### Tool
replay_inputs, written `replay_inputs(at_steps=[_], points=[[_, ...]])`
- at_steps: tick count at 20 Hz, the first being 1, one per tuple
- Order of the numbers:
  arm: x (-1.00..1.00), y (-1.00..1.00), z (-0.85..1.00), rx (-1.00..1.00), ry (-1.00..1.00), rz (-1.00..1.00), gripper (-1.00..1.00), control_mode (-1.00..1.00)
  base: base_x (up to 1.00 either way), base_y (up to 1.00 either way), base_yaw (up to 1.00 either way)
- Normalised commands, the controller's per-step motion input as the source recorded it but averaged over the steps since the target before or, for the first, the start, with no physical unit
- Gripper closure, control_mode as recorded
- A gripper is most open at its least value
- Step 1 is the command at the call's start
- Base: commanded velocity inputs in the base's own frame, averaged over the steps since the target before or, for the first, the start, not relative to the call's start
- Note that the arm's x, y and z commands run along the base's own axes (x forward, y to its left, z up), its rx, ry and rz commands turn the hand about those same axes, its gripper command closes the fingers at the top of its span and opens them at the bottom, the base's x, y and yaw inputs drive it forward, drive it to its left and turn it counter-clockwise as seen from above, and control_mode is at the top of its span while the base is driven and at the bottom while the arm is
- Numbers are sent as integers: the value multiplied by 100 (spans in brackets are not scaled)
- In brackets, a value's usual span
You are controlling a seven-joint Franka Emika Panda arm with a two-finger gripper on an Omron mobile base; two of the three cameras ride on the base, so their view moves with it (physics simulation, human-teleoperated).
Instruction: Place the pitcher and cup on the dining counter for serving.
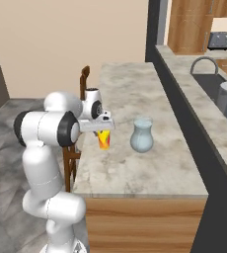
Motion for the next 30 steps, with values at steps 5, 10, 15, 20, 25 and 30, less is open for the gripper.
replay_inputs(at_steps=[5,10,15,20,25,30], points=[[2,-5,-33,0,-4,1,100,-100,0,0,0],[0,-25,-21,0,-3,1,100,-100,0,0,0],[0,-1,0,0,0,0,-100,-100,0,0,0],[0,0,10,0,0,-3,-100,-100,0,0,0],[-17,3,58,0,-10,-7,-100,-100,0,0,0],[-55,15,78,-1,-27,-5,-100,-100,0,0,0]])
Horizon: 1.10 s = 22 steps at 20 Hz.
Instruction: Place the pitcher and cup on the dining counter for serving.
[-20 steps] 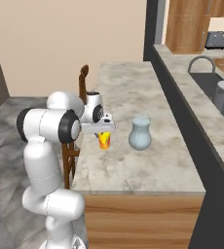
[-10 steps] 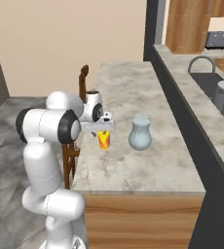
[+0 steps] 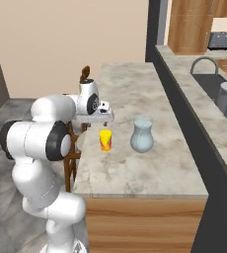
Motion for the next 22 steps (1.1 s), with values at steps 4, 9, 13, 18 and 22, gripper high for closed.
replay_inputs(at_steps=[4,9,13,18,22], points=[[-89,9,81,0,-34,-4,-100,-100,0,0,0],[-100,1,61,0,-42,-2,-100,-100,0,0,0],[-100,0,52,0,-48,0,-100,-100,0,0,0],[-100,0,47,0,-46,0,-100,-100,0,0,0],[-100,0,49,0,-45,0,-100,-100,0,0,0]])
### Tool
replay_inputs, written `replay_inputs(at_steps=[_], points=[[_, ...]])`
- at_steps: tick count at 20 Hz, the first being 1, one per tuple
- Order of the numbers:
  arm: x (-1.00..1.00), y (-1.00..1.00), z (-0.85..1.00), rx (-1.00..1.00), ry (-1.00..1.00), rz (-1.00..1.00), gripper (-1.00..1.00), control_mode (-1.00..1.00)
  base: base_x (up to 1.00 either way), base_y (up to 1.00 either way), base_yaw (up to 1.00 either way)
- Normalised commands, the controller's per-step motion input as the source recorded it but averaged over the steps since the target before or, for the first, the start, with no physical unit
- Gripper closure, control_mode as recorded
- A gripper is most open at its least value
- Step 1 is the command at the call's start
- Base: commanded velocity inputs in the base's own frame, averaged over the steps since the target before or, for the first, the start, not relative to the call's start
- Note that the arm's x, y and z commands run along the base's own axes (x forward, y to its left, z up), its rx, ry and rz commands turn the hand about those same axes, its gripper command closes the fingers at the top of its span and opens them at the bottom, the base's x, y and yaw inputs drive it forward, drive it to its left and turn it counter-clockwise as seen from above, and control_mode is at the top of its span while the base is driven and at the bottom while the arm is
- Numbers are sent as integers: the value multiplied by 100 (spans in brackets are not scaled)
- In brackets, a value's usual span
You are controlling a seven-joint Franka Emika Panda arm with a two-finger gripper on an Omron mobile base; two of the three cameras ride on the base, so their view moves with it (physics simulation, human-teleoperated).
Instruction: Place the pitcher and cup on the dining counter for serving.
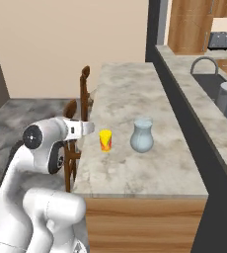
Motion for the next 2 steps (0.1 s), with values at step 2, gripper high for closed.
replay_inputs(at_steps=[2], points=[[-100,0,59,0,-39,0,-100,-100,0,0,0]])
